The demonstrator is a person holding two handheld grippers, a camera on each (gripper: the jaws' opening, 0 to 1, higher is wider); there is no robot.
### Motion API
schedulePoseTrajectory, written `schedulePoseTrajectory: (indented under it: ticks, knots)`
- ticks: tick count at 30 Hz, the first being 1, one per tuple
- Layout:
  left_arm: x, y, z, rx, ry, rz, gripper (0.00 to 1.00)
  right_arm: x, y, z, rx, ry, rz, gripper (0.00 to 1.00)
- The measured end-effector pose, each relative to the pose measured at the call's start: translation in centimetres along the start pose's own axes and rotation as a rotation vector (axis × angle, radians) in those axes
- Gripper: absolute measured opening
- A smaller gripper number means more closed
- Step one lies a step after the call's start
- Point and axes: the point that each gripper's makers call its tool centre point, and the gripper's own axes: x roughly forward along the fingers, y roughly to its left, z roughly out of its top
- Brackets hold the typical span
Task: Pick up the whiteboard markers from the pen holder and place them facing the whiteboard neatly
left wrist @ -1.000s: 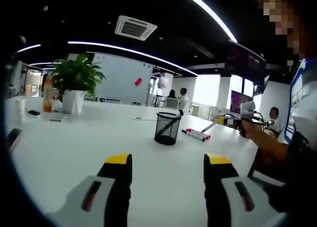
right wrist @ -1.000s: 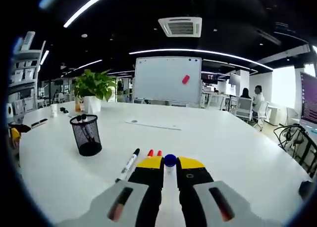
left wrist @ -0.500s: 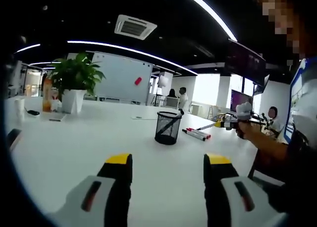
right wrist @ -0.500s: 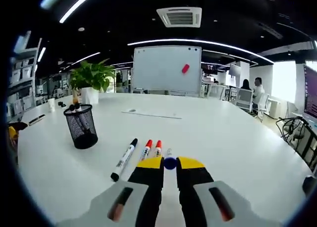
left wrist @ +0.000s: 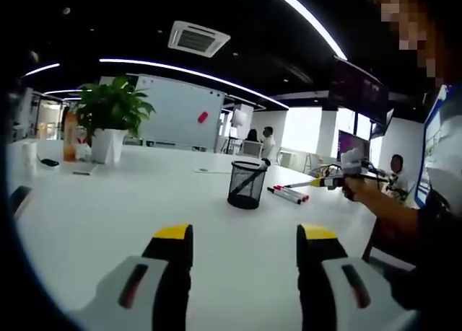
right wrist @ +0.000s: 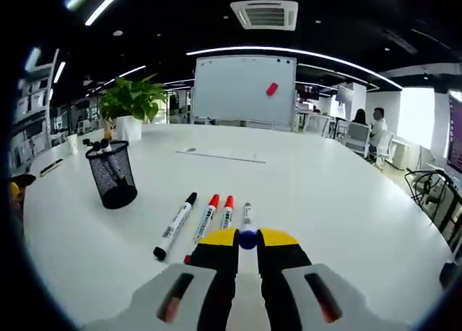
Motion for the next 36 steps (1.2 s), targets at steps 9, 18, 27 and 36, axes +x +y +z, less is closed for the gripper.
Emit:
schedulePoseTrajectory:
  ticks: [9,18,27,36]
  knots:
    - [0.1,0.1,-0.2,-0.001,0.005,-0.002,0.59,0.7,-0.2,-1.6,0.012,0.055,0.001,0.13]
    - [0.0,0.2,-0.3,-0.002,0.006,0.003,0.59,1.4,-0.2,-3.2,0.014,0.102,0.004,0.13]
    - [0.0,0.3,-0.3,-0.002,0.007,0.003,0.59,1.5,-0.1,-4.1,0.021,0.128,-0.003,0.13]
    - [-0.1,0.2,-0.4,-0.005,0.009,0.002,0.59,1.9,-0.2,-4.3,0.042,0.129,0.007,0.14]
